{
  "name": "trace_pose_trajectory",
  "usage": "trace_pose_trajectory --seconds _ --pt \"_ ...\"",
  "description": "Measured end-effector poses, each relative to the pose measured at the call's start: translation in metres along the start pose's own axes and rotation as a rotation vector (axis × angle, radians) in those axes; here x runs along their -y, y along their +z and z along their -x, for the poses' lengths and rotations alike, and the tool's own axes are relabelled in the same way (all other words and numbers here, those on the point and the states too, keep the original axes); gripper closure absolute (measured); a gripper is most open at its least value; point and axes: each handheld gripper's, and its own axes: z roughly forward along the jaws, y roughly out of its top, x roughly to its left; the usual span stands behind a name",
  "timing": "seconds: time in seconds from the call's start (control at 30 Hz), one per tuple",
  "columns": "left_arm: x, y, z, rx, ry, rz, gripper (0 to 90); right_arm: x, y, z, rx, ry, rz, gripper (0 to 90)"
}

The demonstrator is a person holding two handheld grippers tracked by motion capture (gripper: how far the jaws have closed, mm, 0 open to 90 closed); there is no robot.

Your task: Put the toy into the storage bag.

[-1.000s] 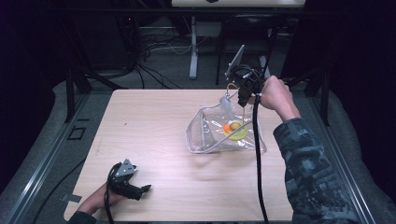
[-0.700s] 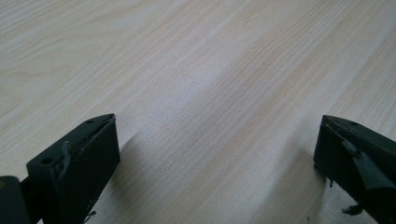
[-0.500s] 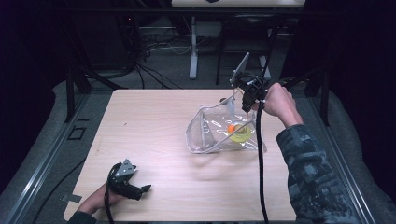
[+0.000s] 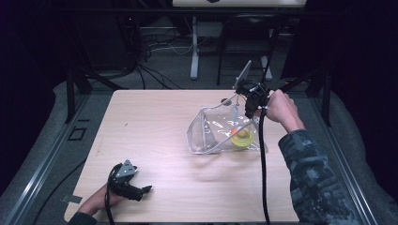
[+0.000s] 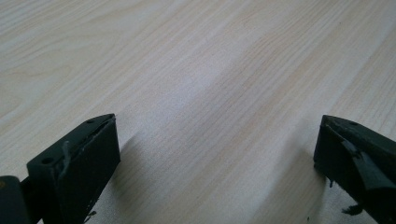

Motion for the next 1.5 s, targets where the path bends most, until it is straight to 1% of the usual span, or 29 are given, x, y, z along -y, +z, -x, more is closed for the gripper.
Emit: trace_pose_trajectory --seconds 0.1,0.3,0.47,0.6,0.63,0.67,0.7,0.73,0.83,0.87,0.9,0.97,1.0,1.03,1.1,1.13,1.17,1.2,1.23,1.27,1.3,1.33,1.37,1.4,1.43,1.47,1.5 --pt "0.0 0.0 0.0 0.0 0.0 0.0 0.2 0.0 0.004 -0.003 -0.001 -0.008 -0.003 87.6" --pt "0.0 0.0 0.0 0.0 0.0 0.0 0.2 -0.003 0.009 -0.002 0.004 -0.008 -0.013 87.5" --pt "0.0 0.0 0.0 0.001 0.001 0.0 0.2 -0.004 0.017 -0.004 0.017 -0.003 -0.039 86.8" --pt "0.0 0.0 0.0 0.002 0.002 0.0 0.2 -0.003 0.017 -0.004 0.023 -0.005 -0.035 86.1" --pt "0.0 0.0 0.0 0.002 0.002 0.001 0.2 -0.003 0.016 -0.004 0.026 -0.009 -0.031 85.5" --pt "0.0 0.0 0.0 0.002 0.004 0.0 0.2 -0.002 0.011 -0.005 0.022 -0.011 -0.008 83.0" --pt "0.0 0.0 0.0 0.002 0.004 0.0 0.2 -0.002 0.011 -0.005 0.022 -0.011 -0.008 83.0" --pt "0.0 0.0 0.0 0.002 0.002 0.001 0.2 0.0 0.008 -0.005 0.017 -0.007 0.005 82.1" --pt "0.0 0.0 0.0 0.0 0.002 0.001 0.2 0.003 -0.003 -0.006 0.017 -0.004 0.03 81.6" --pt "0.0 0.0 0.0 0.0 0.001 0.0 0.3 0.006 -0.012 -0.007 0.021 0.004 0.057 79.4" --pt "0.0 0.0 0.0 0.0 0.001 0.0 0.2 0.006 -0.012 -0.007 0.021 0.004 0.057 79.4" --pt "0.0 0.0 0.0 0.0 0.001 0.001 0.2 0.011 -0.021 -0.009 0.021 0.005 0.083 76.5" --pt "0.0 0.0 0.0 0.001 0.002 0.001 0.2 0.013 -0.024 -0.01 0.024 0.008 0.092 74.1" --pt "0.0 0.0 0.0 0.001 0.002 0.001 0.2 0.019 -0.03 -0.012 0.024 0.009 0.115 68.0" --pt "0.0 0.0 0.0 0.001 0.002 0.001 0.2 0.025 -0.033 -0.014 0.023 0.01 0.131 58.3" --pt "0.0 0.0 0.0 0.001 0.002 0.001 0.2 0.025 -0.033 -0.014 0.023 0.01 0.131 58.3" --pt "0.0 0.0 0.0 0.0 0.002 0.001 0.2 0.028 -0.035 -0.015 0.022 0.013 0.136 52.0" --pt "0.0 0.0 0.0 0.0 0.002 0.001 0.2 0.034 -0.036 -0.017 0.019 0.008 0.138 43.1" --pt "0.0 0.0 0.0 0.0 0.001 0.001 0.2 0.034 -0.036 -0.017 0.019 0.008 0.138 43.1" --pt "0.0 0.0 0.0 0.001 0.002 0.001 0.2 0.041 -0.036 -0.02 0.018 0.016 0.152 36.4" --pt "0.0 0.0 0.0 0.0 0.002 0.001 0.2 0.041 -0.036 -0.02 0.018 0.016 0.152 36.4" --pt "0.0 0.0 0.0 0.0 0.002 0.001 0.2 0.048 -0.035 -0.021 0.015 0.025 0.165 29.5" --pt "0.0 0.0 0.0 0.0 0.002 0.001 0.2 0.048 -0.035 -0.021 0.015 0.025 0.165 29.5" --pt "0.0 0.001 0.001 -0.006 -0.003 0.01 0.2 0.052 -0.034 -0.022 0.014 0.03 0.169 27.6" --pt "0.0 0.001 0.001 -0.005 -0.002 0.008 0.2 0.06 -0.03 -0.023 0.018 0.035 0.172 23.7" --pt "0.0 0.001 0.001 -0.006 0.0 0.007 0.2 0.064 -0.027 -0.023 0.013 0.035 0.174 21.0" --pt "0.0 0.001 0.001 -0.006 0.0 0.007 0.2 0.064 -0.027 -0.023 0.013 0.035 0.174 21.0"
